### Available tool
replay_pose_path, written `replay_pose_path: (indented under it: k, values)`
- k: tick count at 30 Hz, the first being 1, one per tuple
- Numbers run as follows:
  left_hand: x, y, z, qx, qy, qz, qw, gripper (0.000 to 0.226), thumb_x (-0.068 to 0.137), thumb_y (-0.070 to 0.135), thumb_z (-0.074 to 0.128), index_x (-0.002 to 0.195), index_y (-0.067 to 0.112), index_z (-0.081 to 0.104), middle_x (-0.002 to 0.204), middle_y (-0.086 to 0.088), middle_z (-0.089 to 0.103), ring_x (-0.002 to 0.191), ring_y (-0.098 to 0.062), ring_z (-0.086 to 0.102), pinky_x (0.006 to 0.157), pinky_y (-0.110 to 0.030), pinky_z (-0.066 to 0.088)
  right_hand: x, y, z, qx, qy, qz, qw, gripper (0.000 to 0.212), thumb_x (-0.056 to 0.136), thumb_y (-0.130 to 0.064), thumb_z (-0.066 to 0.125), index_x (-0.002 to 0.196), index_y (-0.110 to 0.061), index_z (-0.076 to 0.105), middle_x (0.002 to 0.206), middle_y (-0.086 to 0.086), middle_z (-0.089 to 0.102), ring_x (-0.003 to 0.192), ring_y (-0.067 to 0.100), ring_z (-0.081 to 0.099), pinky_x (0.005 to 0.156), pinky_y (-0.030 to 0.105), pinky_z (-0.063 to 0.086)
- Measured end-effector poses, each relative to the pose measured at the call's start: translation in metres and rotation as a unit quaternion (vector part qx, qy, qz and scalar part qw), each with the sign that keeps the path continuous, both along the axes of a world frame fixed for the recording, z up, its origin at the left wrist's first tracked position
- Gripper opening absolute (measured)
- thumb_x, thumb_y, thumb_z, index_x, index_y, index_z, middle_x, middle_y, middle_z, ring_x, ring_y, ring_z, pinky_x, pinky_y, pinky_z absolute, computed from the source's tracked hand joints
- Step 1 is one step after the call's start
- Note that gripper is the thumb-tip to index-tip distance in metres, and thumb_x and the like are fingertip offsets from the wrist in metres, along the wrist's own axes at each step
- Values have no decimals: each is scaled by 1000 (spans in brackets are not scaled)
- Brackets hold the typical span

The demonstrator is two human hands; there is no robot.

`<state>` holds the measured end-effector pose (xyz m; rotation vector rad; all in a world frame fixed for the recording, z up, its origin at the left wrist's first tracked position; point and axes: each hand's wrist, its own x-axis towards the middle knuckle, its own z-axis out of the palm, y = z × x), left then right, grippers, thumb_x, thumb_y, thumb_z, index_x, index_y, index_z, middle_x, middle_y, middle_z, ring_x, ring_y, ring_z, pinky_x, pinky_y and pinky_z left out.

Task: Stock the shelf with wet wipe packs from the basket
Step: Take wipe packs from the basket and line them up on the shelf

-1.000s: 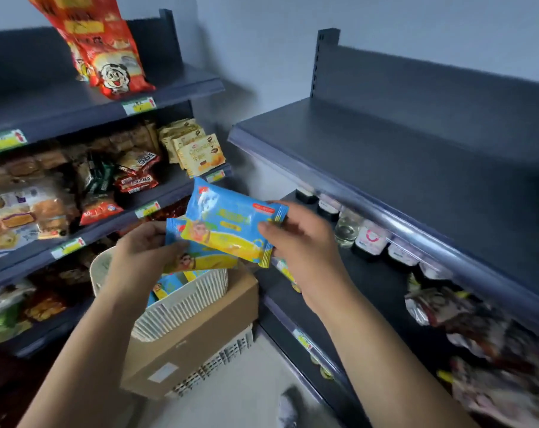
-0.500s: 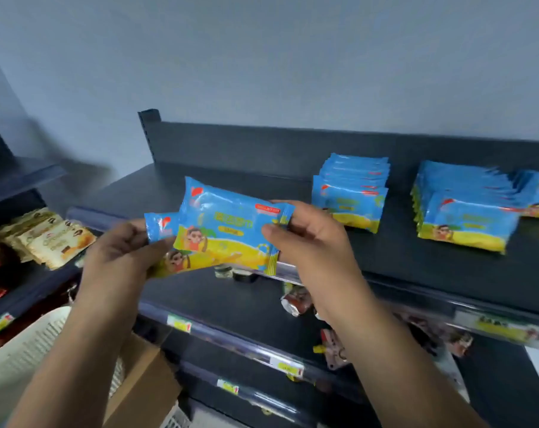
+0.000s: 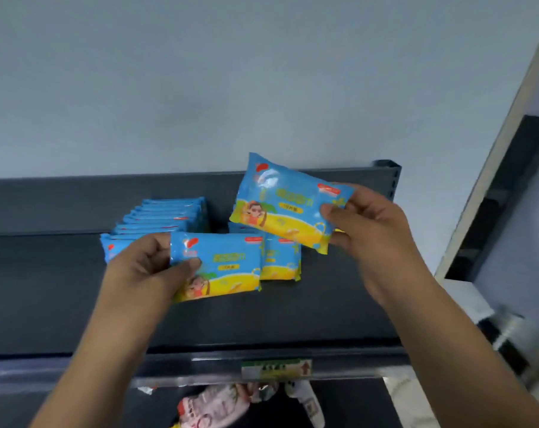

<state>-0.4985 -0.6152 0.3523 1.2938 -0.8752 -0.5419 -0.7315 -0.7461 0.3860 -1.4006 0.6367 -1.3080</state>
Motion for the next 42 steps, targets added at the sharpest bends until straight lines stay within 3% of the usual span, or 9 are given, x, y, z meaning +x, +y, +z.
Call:
replay_pose_path:
  k: [4, 8, 13, 16, 21, 25, 29, 38, 42]
  values:
    - [-37, -35, -1, 18, -2, -37, 999, 24, 88, -12, 67, 98, 9, 73, 94, -7, 81, 87, -24, 77, 83, -37, 55, -49, -62, 2, 0, 58, -38, 998, 19, 93, 0, 66, 107, -9, 73, 98, 23, 72, 93, 30, 74, 76, 41, 63]
    - [-65, -54, 3, 36, 5, -70, 997, 22, 91, -9, 66, 100, 10, 72, 95, -3, 81, 90, -19, 76, 79, -33, 56, -77, -125, -17, 38, 134, -100, 985, 13, 92, 1, 68, 102, -6, 72, 100, 24, 73, 90, 30, 73, 79, 45, 60]
    - [-93, -79, 1, 64, -3, -130, 989, 18, 93, -7, 66, 103, 8, 69, 96, 2, 81, 90, -12, 77, 69, -19, 57, -82, -172, -47, 47, 239, -121, 962, 18, 89, 2, 70, 103, -11, 71, 98, 12, 77, 96, 30, 75, 72, 34, 59]
    - [-107, -92, -4, 92, -21, -155, 983, 19, 93, -5, 67, 104, 10, 67, 98, 3, 80, 94, -14, 77, 79, -28, 59, -80, -184, -56, -9, 346, -171, 922, 18, 87, -8, 76, 102, -17, 70, 97, 2, 74, 92, 22, 72, 77, 32, 57]
    - [-122, -109, -14, 123, -50, -154, 979, 19, 95, 2, 68, 102, 19, 66, 102, 6, 78, 95, -7, 74, 86, -32, 62, -70, -184, -49, -72, 455, -200, 865, 35, 79, -23, 85, 103, -23, 60, 94, -7, 63, 84, 9, 59, 63, 18, 43]
    - [-129, -114, -21, 131, -56, -132, 981, 16, 96, 7, 67, 100, 21, 62, 102, 8, 76, 93, -1, 73, 74, -21, 60, -63, -185, -51, -75, 496, -224, 835, 42, 77, -32, 86, 100, -20, 53, 94, -5, 61, 84, 14, 58, 60, 25, 41]
    - [-133, -118, -26, 136, -73, -111, 982, 12, 97, 10, 66, 100, 21, 60, 102, 6, 73, 91, -3, 72, 73, -25, 62, -63, -185, -53, -66, 513, -244, 821, 42, 78, -38, 84, 96, -16, 52, 89, -1, 60, 80, 15, 58, 63, 33, 46]
    - [-159, -129, -35, 150, -65, -91, 982, 13, 96, 13, 67, 94, 24, 59, 92, 0, 71, 86, -17, 71, 71, -35, 60, -70, -191, -48, -45, 542, -215, 811, 42, 81, -40, 81, 98, -14, 53, 91, 0, 60, 76, 9, 53, 58, 28, 40]
    - [-164, -141, -35, 162, -30, -74, 984, 6, 99, 18, 64, 99, 17, 58, 98, -7, 69, 93, -23, 70, 74, -39, 60, -76, -190, -41, -1, 500, -192, 844, 45, 83, -42, 80, 104, -13, 53, 92, -2, 59, 83, 12, 58, 65, 32, 45]
